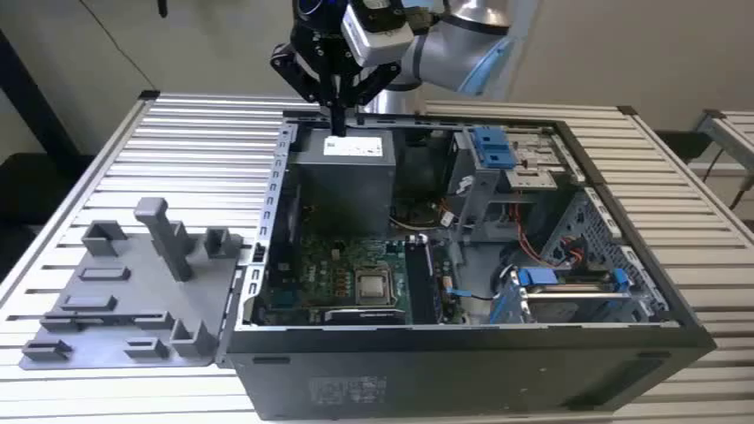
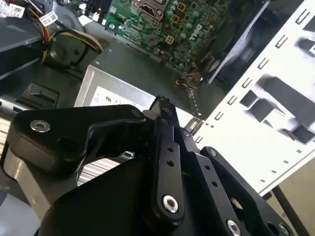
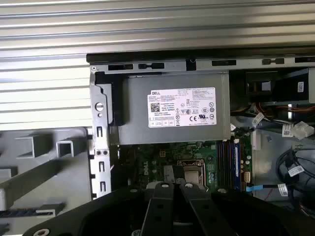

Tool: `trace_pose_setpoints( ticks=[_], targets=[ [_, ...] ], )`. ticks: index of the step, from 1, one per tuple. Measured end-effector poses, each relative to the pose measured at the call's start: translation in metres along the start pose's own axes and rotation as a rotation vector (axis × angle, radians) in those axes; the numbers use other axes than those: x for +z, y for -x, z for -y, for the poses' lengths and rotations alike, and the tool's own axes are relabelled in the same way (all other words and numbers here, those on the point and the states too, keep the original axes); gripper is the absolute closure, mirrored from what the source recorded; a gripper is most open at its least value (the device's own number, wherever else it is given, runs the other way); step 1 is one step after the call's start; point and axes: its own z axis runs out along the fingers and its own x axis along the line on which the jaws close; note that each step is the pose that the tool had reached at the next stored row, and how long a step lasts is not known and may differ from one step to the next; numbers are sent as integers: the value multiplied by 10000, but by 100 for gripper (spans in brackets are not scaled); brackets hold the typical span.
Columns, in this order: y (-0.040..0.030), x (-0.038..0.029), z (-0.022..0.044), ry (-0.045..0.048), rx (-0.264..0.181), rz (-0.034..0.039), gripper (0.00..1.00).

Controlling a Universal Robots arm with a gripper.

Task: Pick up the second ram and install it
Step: 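Reach for the second ram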

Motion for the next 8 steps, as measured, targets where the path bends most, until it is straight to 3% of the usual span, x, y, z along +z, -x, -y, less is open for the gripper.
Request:
trace_pose_setpoints(
  ticks=[8],
  targets=[
    [0, 0, 0, 0, 0, 0, 89]
  ],
)
